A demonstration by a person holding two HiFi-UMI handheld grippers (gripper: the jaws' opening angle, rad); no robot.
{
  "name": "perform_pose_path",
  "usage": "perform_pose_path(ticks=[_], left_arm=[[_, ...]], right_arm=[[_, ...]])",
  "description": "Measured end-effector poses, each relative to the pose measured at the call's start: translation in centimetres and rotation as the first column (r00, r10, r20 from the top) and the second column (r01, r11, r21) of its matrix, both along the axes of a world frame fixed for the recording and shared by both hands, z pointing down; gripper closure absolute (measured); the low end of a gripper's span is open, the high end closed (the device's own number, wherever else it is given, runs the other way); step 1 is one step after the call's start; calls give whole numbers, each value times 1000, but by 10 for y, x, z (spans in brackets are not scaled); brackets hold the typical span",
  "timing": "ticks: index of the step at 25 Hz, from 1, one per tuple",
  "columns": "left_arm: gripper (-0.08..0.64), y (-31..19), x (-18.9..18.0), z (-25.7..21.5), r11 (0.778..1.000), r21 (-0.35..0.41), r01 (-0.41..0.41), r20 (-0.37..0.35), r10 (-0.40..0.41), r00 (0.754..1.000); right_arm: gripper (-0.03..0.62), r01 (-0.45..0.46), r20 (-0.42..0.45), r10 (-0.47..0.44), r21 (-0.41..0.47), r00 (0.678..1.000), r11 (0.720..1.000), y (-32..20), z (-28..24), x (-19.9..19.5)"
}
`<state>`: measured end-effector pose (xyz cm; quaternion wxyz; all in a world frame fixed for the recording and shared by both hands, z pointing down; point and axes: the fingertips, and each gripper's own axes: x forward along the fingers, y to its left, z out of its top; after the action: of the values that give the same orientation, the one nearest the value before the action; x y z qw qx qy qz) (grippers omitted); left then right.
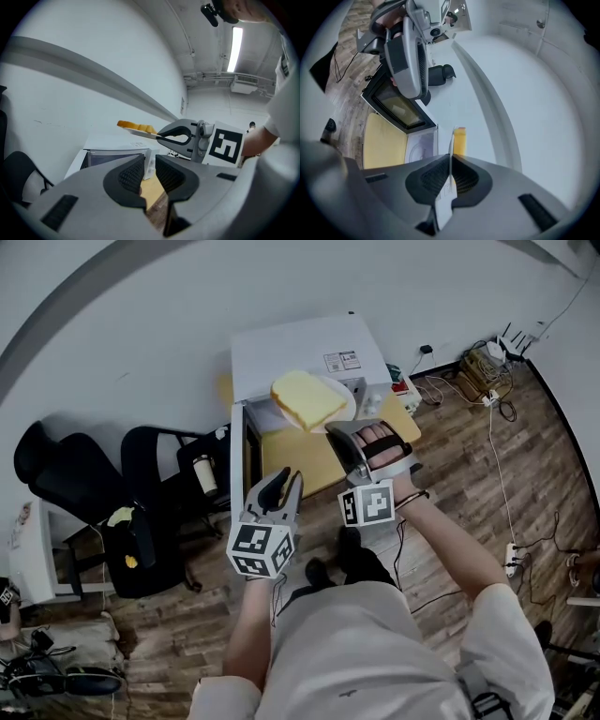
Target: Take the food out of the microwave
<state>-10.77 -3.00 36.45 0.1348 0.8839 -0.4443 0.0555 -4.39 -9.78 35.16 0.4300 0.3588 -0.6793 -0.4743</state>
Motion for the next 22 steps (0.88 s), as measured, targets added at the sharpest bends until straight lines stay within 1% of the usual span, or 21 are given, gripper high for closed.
perform_pose_path(ticks=[5, 8, 9, 12, 16, 20, 22], left_arm=[[497, 0, -1, -4, 1000, 6, -15, 11, 14, 1000], [512, -3, -1, -4, 1000, 6, -18, 15, 18, 1000], [519, -3, -1, -4, 1000, 6, -19, 16, 19, 1000], [533, -5, 0, -5, 1000, 12, -22, 18, 22, 1000], [545, -5, 4, -5, 1000, 18, -24, 21, 24, 1000], [549, -5, 7, -4, 1000, 16, -26, 23, 26, 999], [549, -6, 8, -3, 1000, 14, -27, 22, 27, 999]], right_arm=[[580, -16, 13, 16, -3, 1000, 1000, -2, -6, -6], [580, -7, 64, 7, 0, 998, 1000, -6, 7, -8], [580, -9, 64, 9, 0, 998, 1000, -7, 7, -9], [580, -23, 26, 23, 3, 999, 1000, -7, -5, -7], [580, -14, 55, 13, 9, 998, 1000, -8, 7, -5], [580, -21, 22, 21, 12, 1000, 1000, -8, 0, -2], [580, -17, 34, 16, 9, 999, 1000, -10, 6, -1]])
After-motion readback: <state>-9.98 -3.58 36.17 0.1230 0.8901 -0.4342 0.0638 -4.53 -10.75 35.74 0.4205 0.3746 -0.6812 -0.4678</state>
